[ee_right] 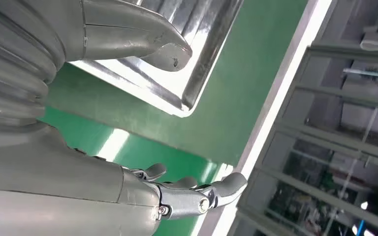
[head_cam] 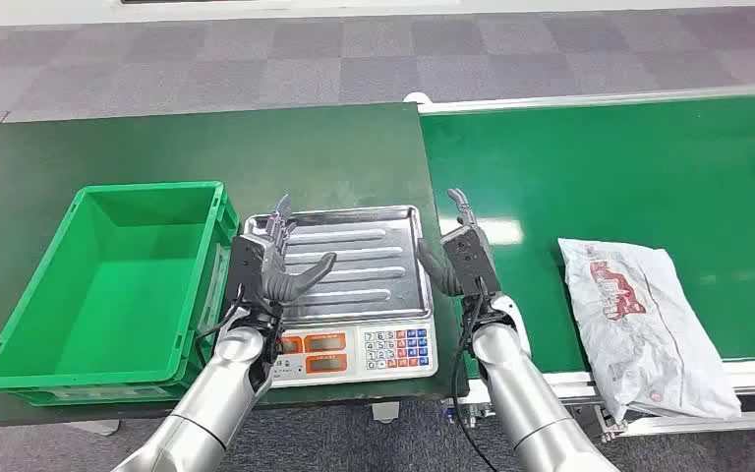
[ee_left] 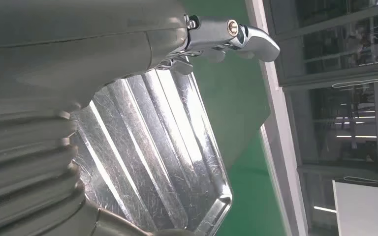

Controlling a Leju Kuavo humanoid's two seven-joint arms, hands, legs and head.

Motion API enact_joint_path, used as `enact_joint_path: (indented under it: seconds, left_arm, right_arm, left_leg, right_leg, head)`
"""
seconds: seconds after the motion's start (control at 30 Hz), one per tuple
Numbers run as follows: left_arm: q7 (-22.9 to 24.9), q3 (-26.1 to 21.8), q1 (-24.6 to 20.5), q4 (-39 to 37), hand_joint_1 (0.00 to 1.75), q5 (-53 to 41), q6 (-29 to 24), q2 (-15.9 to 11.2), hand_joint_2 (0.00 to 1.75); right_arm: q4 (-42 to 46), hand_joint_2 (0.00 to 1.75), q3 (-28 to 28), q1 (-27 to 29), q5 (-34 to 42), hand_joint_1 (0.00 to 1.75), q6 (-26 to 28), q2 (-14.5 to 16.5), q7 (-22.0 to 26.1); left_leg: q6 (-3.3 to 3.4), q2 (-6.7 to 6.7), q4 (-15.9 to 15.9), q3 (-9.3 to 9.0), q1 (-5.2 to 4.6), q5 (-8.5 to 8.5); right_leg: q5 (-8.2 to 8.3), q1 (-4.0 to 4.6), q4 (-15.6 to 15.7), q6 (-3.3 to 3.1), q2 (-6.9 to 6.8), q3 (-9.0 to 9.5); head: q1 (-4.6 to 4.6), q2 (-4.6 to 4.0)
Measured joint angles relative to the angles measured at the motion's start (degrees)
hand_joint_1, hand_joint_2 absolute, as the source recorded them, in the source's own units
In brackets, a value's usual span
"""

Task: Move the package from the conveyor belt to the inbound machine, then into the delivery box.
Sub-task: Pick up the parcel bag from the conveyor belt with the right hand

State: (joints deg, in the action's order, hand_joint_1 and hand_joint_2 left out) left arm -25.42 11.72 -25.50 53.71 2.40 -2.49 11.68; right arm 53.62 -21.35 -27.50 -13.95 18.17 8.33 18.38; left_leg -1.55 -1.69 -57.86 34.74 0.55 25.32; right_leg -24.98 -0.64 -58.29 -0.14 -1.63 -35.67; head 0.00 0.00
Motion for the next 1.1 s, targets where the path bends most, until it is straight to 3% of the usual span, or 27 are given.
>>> enact_joint_path:
  seconds: [0.17,0.6,0.8,1.1]
  left_arm:
    - [0.2,0.0,0.6,0.7,0.0,0.0,-0.4,-0.2,1.75]
    - [0.2,-0.1,3.3,2.9,0.0,0.2,-1.2,-1.6,1.75]
    - [0.2,-0.5,3.9,3.2,0.0,0.7,-1.4,-1.8,1.75]
    - [0.9,-1.6,8.0,6.8,0.0,-1.0,-1.1,-1.8,1.75]
  right_arm:
    - [0.2,1.75,0.5,1.1,-4.8,0.0,6.4,-0.6,-2.2]
    - [3.4,1.75,7.5,7.0,-16.6,0.0,15.1,-5.4,-7.3]
    - [5.3,1.75,12.6,11.4,-33.2,0.0,20.9,-7.4,-17.5]
    - [10.1,1.75,24.6,24.5,-55.2,0.0,18.2,-8.2,-31.5]
  left_leg:
    - [0.0,0.0,0.0,-0.01,0.0,0.0]
    - [0.02,-0.01,0.0,0.0,-0.01,0.04]
    - [0.05,0.12,0.0,0.0,-0.01,0.09]
    - [0.17,0.12,0.0,0.01,-0.02,0.37]
  right_leg:
    - [0.0,0.0,0.0,0.0,0.0,-0.01]
    - [-0.02,-0.01,0.0,0.03,0.0,-0.01]
    - [-0.08,-0.01,0.0,0.09,-0.13,0.03]
    - [-0.31,-0.03,0.1,0.19,-0.15,0.09]
  head:
    - [0.0,0.0]
    - [0.0,0.0]
    - [0.01,0.01]
    - [0.01,0.0]
